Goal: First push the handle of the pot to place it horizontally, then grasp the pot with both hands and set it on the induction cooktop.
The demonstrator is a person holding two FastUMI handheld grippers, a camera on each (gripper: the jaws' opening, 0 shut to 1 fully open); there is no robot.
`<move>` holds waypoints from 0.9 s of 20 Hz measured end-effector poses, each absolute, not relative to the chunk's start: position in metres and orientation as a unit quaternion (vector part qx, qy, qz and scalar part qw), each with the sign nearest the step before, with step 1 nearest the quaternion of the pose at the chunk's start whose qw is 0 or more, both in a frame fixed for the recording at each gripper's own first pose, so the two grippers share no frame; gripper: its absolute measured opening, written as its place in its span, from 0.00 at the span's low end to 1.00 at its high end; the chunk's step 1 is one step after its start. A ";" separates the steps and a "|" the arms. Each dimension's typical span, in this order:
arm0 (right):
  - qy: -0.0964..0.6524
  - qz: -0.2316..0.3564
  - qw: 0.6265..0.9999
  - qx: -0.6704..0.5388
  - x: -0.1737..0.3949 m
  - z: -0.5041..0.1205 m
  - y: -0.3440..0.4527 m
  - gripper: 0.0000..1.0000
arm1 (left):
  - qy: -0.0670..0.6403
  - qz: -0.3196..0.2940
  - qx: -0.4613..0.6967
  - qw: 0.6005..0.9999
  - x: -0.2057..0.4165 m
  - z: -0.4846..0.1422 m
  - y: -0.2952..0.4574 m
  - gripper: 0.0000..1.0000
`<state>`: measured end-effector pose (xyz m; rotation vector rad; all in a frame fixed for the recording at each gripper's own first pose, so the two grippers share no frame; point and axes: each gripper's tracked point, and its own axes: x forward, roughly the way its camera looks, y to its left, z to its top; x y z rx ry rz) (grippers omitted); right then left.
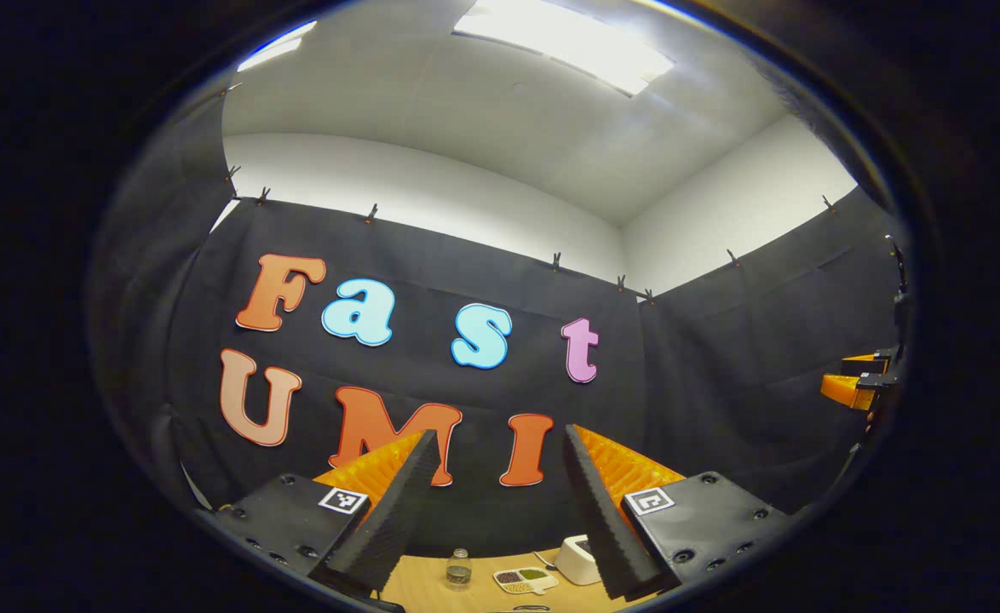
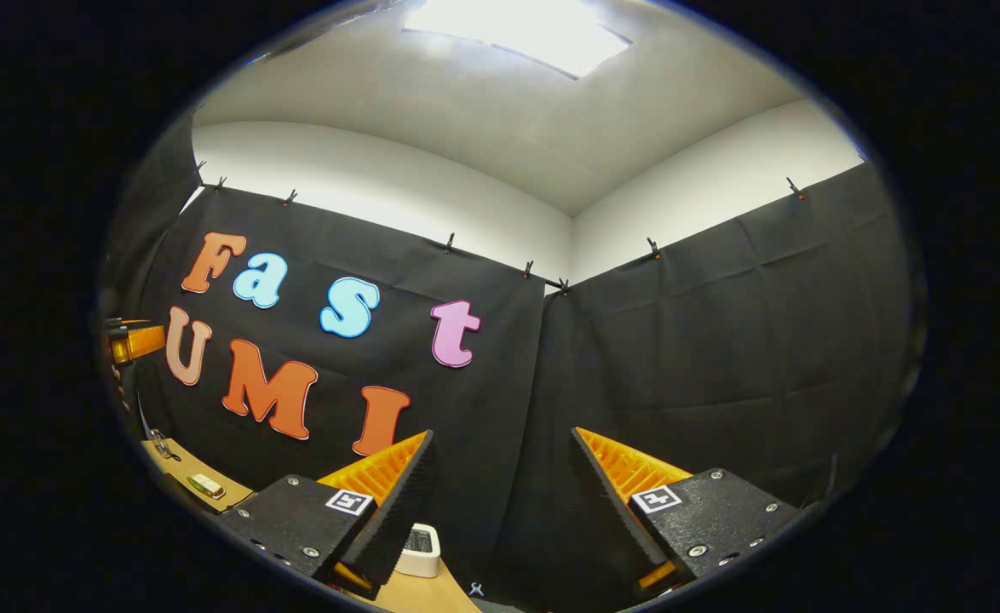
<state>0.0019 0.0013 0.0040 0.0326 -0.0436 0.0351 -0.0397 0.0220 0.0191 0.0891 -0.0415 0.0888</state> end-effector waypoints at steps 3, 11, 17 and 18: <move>-0.015 0.024 0.999 0.022 0.003 -0.002 0.000 0.95 | -0.011 0.051 0.051 0.997 -0.045 0.009 0.024 0.94; 0.002 0.028 0.999 0.017 0.002 -0.025 -0.003 0.95 | 0.125 0.073 0.073 0.987 -0.057 -0.099 0.032 0.42; 0.019 0.021 0.999 0.017 -0.004 -0.039 -0.020 0.95 | 0.310 0.074 0.034 0.947 -0.087 -0.227 0.020 0.07; 0.022 0.018 0.999 0.017 -0.004 -0.041 -0.024 0.95 | 0.346 0.076 0.022 0.935 -0.098 -0.251 0.019 0.07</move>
